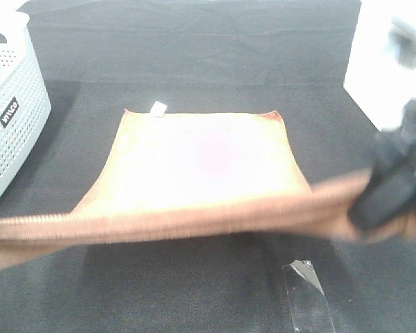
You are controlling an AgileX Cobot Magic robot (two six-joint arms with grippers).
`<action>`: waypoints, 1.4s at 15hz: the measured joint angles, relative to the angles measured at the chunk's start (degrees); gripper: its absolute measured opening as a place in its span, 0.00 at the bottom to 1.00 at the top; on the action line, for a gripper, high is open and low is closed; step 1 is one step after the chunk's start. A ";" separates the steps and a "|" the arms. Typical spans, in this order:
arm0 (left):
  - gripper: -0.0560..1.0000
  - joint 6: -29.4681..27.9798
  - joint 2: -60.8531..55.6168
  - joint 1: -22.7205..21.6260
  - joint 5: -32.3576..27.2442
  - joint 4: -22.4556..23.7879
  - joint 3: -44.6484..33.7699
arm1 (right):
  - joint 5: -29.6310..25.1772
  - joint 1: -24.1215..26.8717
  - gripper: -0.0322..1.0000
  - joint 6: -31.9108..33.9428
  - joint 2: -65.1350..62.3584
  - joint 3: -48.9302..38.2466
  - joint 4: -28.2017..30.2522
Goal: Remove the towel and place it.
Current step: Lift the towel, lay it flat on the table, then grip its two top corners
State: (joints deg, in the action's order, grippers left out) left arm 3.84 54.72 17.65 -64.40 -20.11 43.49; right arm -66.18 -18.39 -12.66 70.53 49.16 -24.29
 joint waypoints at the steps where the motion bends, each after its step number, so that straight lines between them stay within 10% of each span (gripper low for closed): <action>1: 0.05 -0.40 0.00 0.00 -0.06 -0.23 -0.06 | 1.32 0.00 0.03 0.00 -0.11 -1.89 -0.40; 21: 0.05 4.58 30.31 -0.63 -1.20 -6.88 -7.79 | 5.21 0.29 0.03 -3.90 24.41 -12.89 -4.30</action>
State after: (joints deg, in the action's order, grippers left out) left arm 8.42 85.03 17.02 -65.60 -26.99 35.70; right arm -60.96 -18.11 -16.56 94.94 36.27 -28.59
